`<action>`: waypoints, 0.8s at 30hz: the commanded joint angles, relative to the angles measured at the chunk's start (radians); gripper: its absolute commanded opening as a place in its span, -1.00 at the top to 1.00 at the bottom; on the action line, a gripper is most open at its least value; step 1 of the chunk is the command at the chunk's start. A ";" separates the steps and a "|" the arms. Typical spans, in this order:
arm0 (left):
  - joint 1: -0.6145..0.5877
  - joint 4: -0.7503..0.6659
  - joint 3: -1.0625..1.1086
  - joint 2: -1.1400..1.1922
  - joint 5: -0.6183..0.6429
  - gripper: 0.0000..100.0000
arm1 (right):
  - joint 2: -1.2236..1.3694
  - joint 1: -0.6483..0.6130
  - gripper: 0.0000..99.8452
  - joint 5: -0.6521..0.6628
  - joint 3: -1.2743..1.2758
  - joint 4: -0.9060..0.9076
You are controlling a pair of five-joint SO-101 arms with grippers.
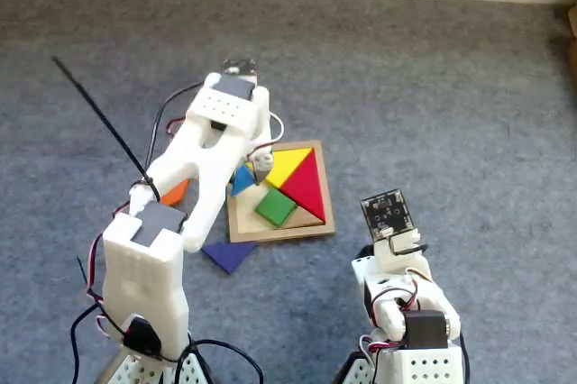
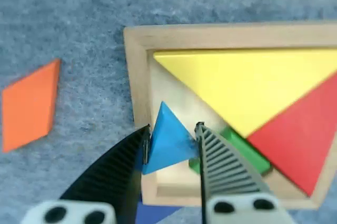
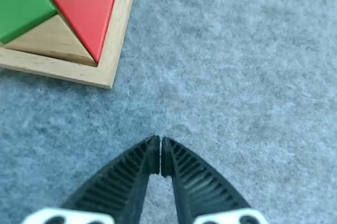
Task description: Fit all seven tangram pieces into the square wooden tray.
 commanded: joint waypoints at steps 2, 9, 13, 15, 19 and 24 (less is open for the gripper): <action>0.027 -0.066 0.033 -0.061 0.127 0.98 | -0.018 0.012 0.95 0.002 0.113 -0.021; 0.028 -0.072 0.031 -0.061 0.250 0.98 | -0.018 0.012 0.95 0.002 0.113 -0.019; 0.028 -0.087 0.031 -0.059 0.253 0.98 | -0.018 0.012 0.95 0.002 0.113 -0.019; 0.027 -0.092 0.031 -0.059 0.269 0.98 | -0.018 0.012 0.95 0.002 0.113 -0.019; 0.028 -0.086 0.031 -0.059 0.279 0.98 | -0.018 0.012 0.95 0.002 0.113 -0.019; 0.028 -0.084 0.031 -0.059 0.279 0.98 | -0.018 0.012 0.95 0.002 0.113 -0.019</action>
